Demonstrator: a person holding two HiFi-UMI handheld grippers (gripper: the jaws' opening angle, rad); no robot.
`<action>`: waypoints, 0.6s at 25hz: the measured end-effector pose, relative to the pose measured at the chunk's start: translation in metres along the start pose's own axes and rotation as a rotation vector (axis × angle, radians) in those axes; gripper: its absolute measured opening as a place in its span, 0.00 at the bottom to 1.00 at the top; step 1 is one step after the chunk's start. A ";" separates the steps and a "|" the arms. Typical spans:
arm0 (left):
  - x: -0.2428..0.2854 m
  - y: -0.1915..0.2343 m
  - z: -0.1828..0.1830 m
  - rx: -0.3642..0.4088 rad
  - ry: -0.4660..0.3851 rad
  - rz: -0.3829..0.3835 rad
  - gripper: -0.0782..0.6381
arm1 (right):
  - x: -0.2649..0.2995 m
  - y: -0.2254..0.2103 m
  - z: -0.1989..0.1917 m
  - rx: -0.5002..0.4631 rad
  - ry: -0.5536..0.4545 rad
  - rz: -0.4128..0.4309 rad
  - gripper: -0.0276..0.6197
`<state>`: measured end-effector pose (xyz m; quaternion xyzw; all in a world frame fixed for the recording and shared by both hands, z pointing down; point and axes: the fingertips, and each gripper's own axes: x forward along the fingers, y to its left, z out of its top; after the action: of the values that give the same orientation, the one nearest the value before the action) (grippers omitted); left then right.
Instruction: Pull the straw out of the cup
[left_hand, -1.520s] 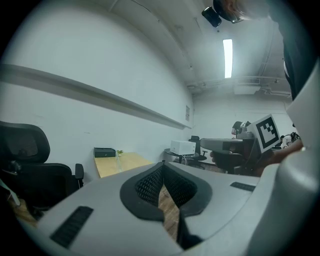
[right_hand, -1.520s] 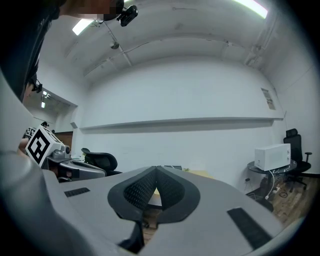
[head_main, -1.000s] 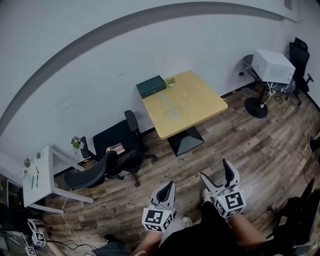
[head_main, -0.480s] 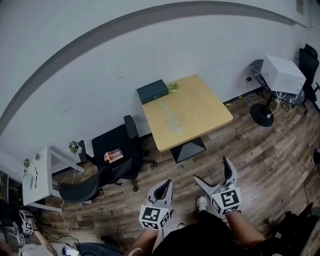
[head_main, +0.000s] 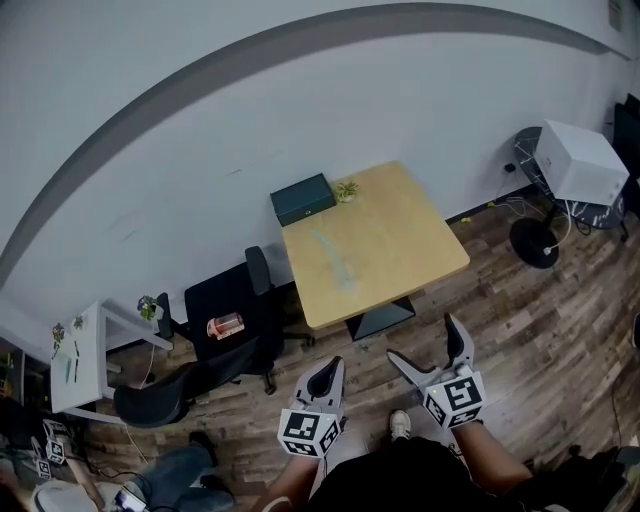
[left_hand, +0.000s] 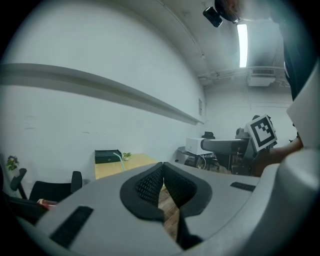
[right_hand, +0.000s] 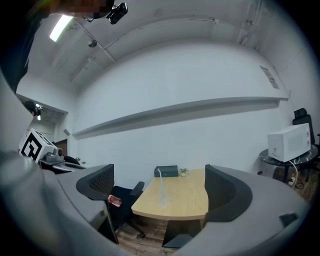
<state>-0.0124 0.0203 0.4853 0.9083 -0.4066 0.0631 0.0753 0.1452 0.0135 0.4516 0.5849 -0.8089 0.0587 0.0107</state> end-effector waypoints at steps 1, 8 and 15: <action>0.006 -0.001 -0.002 -0.006 0.006 0.005 0.14 | 0.005 -0.003 0.003 -0.003 -0.004 0.012 0.92; 0.028 0.017 -0.019 -0.050 0.047 0.057 0.14 | 0.044 -0.021 0.000 0.000 0.011 0.068 0.91; 0.046 0.074 -0.032 -0.069 0.082 0.122 0.14 | 0.108 -0.016 -0.016 0.016 0.057 0.107 0.89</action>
<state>-0.0390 -0.0560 0.5313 0.8754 -0.4597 0.0905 0.1192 0.1257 -0.0919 0.4778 0.5390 -0.8379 0.0823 0.0262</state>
